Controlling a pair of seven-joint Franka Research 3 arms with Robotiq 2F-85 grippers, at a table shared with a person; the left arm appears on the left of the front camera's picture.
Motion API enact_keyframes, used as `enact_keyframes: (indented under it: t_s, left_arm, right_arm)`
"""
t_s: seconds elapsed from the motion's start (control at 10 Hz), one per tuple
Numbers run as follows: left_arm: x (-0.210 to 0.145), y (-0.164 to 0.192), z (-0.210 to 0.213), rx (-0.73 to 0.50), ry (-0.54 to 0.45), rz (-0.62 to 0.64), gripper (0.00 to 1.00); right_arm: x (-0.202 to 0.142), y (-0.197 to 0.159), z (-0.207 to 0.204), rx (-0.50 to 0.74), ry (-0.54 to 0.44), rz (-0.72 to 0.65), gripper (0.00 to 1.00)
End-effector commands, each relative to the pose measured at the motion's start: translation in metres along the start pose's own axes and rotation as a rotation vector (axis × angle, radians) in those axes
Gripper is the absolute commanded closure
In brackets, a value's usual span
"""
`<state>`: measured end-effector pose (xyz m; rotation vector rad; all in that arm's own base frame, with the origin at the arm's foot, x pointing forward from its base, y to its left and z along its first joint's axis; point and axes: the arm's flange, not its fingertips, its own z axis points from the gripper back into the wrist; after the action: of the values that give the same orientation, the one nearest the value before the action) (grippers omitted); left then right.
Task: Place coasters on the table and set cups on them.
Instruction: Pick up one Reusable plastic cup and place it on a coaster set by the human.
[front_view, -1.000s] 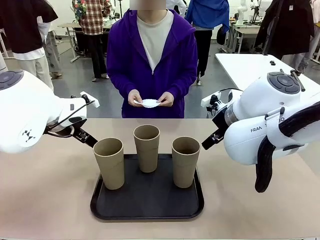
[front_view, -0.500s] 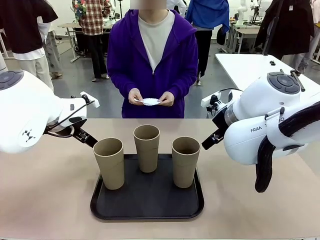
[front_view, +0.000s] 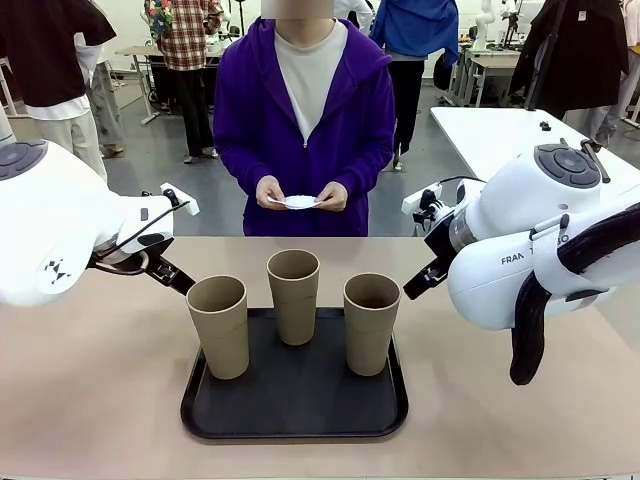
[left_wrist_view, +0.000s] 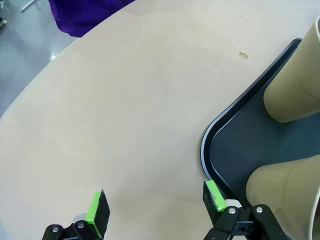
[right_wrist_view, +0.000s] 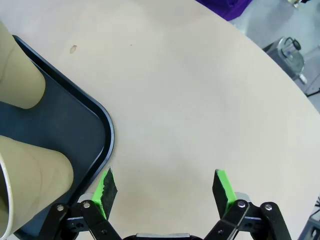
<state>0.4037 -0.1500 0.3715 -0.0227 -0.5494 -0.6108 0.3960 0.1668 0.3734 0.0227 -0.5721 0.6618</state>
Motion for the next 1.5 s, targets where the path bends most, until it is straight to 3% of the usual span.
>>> enact_keyframes:
  t_s: [0.0, 0.3, 0.7, 1.0, 1.1, 1.2, 1.4]
  left_arm:
    - [0.0, 0.0, 0.0, 0.0, 0.0, 0.0, 0.0]
    - [-0.002, 0.006, 0.045, -0.016, 0.02, -0.024, 0.0]
    - [-0.042, 0.008, 0.14, -0.059, 0.146, 0.013, 0.0]
    - [-0.083, -0.01, 0.178, -0.186, 0.166, 0.059, 0.0]
    - [-0.091, -0.016, 0.176, -0.181, 0.128, 0.056, 0.0]
    - [-0.034, 0.006, 0.184, -0.143, 0.177, 0.032, 0.0]
    - [-0.034, 0.006, 0.184, -0.143, 0.177, 0.032, 0.0]
  right_arm:
    - [0.001, -0.008, 0.007, 0.046, 0.008, -0.006, 0.0]
    - [-0.014, -0.014, 0.058, 0.068, 0.085, -0.067, 0.0]
    - [-0.07, 0.016, 0.151, 0.117, 0.2, -0.121, 0.0]
    - [-0.129, 0.039, 0.145, 0.215, 0.285, -0.159, 0.0]
    - [-0.137, 0.036, 0.126, 0.084, 0.352, -0.08, 0.0]
    - [-0.041, 0.009, 0.179, 0.181, 0.275, -0.124, 0.0]
    - [-0.041, 0.009, 0.179, 0.181, 0.275, -0.124, 0.0]
